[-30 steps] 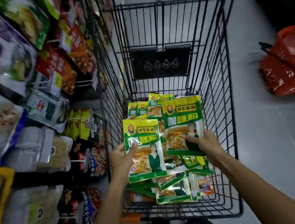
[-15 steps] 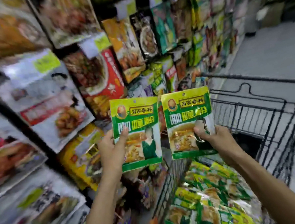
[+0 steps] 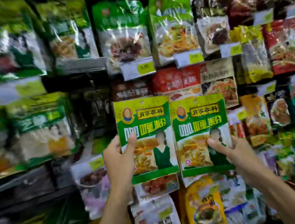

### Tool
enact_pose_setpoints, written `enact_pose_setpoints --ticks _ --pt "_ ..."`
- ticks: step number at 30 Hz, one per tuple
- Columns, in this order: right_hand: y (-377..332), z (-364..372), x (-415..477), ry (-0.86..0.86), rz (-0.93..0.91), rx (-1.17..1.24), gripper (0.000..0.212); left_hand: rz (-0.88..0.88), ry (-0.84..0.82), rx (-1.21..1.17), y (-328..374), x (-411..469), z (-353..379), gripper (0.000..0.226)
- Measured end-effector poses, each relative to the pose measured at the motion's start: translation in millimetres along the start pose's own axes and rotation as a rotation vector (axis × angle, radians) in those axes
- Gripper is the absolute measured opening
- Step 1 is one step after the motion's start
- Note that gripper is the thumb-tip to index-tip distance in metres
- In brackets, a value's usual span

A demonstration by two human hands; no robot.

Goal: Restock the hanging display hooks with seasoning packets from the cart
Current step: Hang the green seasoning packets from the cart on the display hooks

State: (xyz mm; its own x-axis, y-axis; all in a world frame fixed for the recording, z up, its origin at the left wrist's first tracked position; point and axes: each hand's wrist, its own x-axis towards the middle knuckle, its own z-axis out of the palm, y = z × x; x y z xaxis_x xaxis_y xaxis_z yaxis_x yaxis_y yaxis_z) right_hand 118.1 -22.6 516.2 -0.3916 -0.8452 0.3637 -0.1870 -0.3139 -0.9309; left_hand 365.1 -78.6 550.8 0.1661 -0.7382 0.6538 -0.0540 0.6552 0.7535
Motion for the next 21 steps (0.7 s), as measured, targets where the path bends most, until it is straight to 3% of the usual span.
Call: enact_pose_setpoints --ticks 3,4,6,8,11,17,21 --pt "-9.8 45.8 17.3 -0.096 -0.011 0.013 0.077 -0.001 0.076 0.048 4.0 16.4 -42.2 0.006" --pt "-13.7 59.8 20.8 -0.123 -0.009 0.031 0.071 -0.013 0.104 0.062 4.2 20.8 -56.1 0.006" --pt "-21.9 89.0 23.6 -0.175 -0.008 0.1 0.03 -0.039 0.153 0.077 6.3 27.6 -83.2 0.022" --pt "-31.2 115.7 26.3 -0.272 -0.038 0.146 0.015 -0.023 0.215 0.094 8.8 34.8 -107.5 0.014" --pt "-38.0 151.2 39.5 -0.364 -0.044 0.171 0.032 -0.007 0.296 0.156 13.4 47.5 -136.8 0.013" --pt "-60.6 208.3 69.7 -0.425 -0.055 0.206 0.048 0.034 0.372 0.212 23.1 62.7 -164.6 0.008" --pt "-76.3 223.8 85.7 -0.411 -0.065 0.254 0.043 0.026 0.373 0.17 20.4 68.7 -172.7 0.031"
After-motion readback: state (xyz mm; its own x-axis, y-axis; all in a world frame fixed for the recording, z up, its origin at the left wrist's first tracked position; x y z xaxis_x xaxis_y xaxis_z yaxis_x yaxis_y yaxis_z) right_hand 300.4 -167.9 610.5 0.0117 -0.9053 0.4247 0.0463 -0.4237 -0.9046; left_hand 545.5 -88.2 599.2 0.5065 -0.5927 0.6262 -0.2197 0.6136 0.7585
